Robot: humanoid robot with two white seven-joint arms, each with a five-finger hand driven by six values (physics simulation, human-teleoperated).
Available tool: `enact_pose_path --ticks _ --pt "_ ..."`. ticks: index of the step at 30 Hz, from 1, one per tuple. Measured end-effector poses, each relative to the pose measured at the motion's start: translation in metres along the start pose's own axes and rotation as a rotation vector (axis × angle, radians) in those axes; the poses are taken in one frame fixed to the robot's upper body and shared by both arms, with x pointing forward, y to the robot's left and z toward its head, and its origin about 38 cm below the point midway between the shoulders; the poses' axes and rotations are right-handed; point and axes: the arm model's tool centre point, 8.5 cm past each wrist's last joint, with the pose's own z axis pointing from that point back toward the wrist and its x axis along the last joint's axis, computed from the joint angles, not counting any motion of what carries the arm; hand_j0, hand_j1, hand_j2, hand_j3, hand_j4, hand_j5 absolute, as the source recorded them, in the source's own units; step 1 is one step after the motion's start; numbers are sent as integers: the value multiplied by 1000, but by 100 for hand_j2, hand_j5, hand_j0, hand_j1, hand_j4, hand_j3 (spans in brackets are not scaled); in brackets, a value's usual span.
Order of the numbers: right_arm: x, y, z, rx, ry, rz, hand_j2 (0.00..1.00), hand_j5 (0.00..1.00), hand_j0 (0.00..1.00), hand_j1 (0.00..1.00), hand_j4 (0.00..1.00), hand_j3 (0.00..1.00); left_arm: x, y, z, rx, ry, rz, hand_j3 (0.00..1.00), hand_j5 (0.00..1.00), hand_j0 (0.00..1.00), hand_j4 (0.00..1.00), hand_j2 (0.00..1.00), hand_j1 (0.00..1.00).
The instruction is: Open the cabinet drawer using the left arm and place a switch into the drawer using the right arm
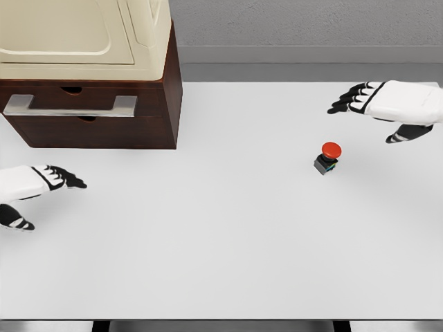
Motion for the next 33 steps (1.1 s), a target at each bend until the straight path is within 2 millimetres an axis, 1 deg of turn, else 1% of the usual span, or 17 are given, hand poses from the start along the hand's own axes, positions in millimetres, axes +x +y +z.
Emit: enact_pose_path --ticks 1,3,4,6,7,8,10,11,13,15,16,18,20,21,24,28,33 --pt "1 0 0 0 -2 2 100 100 100 100 100 100 3 -1 -3 -10 -9 -7 100 100 100 100 100 100" --pt "2 -2 -1 -3 -5 6 100 100 100 100 100 100 5 11 -6 -5 -21 -39 100 100 100 100 100 100" --pt "2 -3 -1 -4 -5 8 100 100 100 100 100 100 9 10 -9 -16 -34 -44 100 100 100 100 100 100" --pt "2 -4 0 -8 -6 10 100 100 100 100 100 100 18 24 -15 8 -70 -72 100 100 100 100 100 100" --pt "2 -3 0 -10 -6 4 100 100 100 100 100 100 23 26 -17 21 -95 -60 100 100 100 100 100 100" --pt "-1 -9 4 -23 5 10 100 100 100 100 100 100 28 24 -17 23 -124 -32 100 100 100 100 100 100" --pt "-6 -8 9 -33 26 -3 100 100 100 100 100 100 41 29 -17 41 -182 13 100 100 100 100 100 100" --pt "-5 -8 8 -27 22 2 100 100 100 100 100 100 44 45 -11 65 -202 23 100 100 100 100 100 100" --pt "0 -2 0 -9 1 0 100 100 100 100 100 100 48 49 -5 65 -230 84 100 100 100 100 100 100" --pt "2 1 -4 0 -11 -2 100 100 100 100 100 100 51 66 3 76 -263 121 100 100 100 100 100 100" --pt "3 2 -6 4 -14 -3 100 100 100 100 100 100 55 77 5 98 -297 148 100 100 100 100 100 100" --pt "4 7 -10 14 -22 -11 100 100 100 100 100 100 59 89 2 134 -341 231 100 100 100 100 100 100" --pt "2 10 -11 25 -15 -15 100 100 100 100 100 100 58 98 0 152 -346 305 100 100 100 100 100 100" --pt "1 12 -13 31 -11 -14 100 100 100 100 100 100 57 99 0 153 -343 336 100 100 100 100 100 100" --pt "-2 14 -17 55 1 3 100 100 100 100 100 100 55 105 1 165 -334 384 100 100 100 100 100 100" --pt "-5 22 -26 79 2 -4 100 100 100 100 100 100 45 115 4 168 -256 418 100 100 100 100 100 100" --pt "-2 25 -34 94 -11 -4 100 100 100 100 100 100 25 112 6 146 -128 442 100 100 100 100 100 100"
